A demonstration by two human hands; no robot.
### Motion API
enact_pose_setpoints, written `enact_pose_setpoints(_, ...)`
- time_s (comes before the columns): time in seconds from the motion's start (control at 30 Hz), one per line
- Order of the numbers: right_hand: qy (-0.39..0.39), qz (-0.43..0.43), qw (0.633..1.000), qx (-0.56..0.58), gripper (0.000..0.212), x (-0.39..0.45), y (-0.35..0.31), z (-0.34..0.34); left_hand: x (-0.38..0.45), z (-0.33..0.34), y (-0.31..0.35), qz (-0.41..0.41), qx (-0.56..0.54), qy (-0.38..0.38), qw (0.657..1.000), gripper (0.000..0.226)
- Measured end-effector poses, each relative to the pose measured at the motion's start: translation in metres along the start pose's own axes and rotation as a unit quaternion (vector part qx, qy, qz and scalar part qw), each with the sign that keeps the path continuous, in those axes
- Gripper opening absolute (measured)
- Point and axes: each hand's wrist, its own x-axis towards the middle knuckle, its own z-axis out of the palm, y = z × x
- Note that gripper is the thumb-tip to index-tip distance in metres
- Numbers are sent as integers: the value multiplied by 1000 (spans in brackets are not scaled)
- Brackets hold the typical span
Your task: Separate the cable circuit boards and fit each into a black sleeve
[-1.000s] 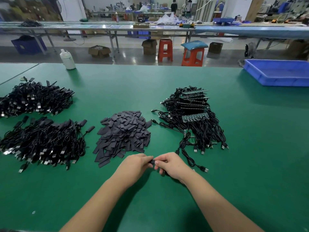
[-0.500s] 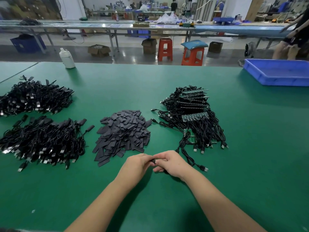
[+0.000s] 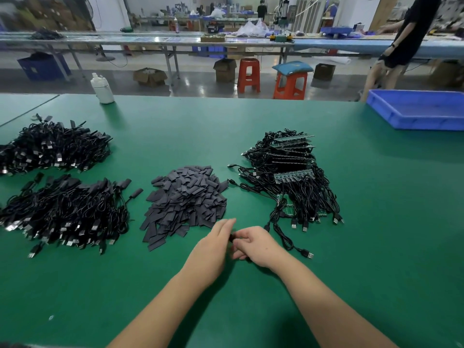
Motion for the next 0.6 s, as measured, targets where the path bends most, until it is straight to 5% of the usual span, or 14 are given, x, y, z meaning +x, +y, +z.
enact_pose_setpoints(0.1,13,-18,993,117,25,-1,-7,0,3,2,4,-129,-265,66,953,57)
enact_pose_setpoints(0.2,63,-30,969,236,20,0,-14,-9,1,6,10,-228,-537,-19,812,27)
enact_pose_setpoints(0.23,76,-32,958,274,20,0,-16,-11,-2,7,11,-222,-558,-36,799,24)
enact_pose_setpoints(0.43,92,-37,939,329,21,3,-15,-10,-10,7,11,-197,-504,-59,839,22)
enact_pose_setpoints(0.6,85,-42,975,201,24,10,-17,-7,-11,0,14,-205,-517,-55,829,10)
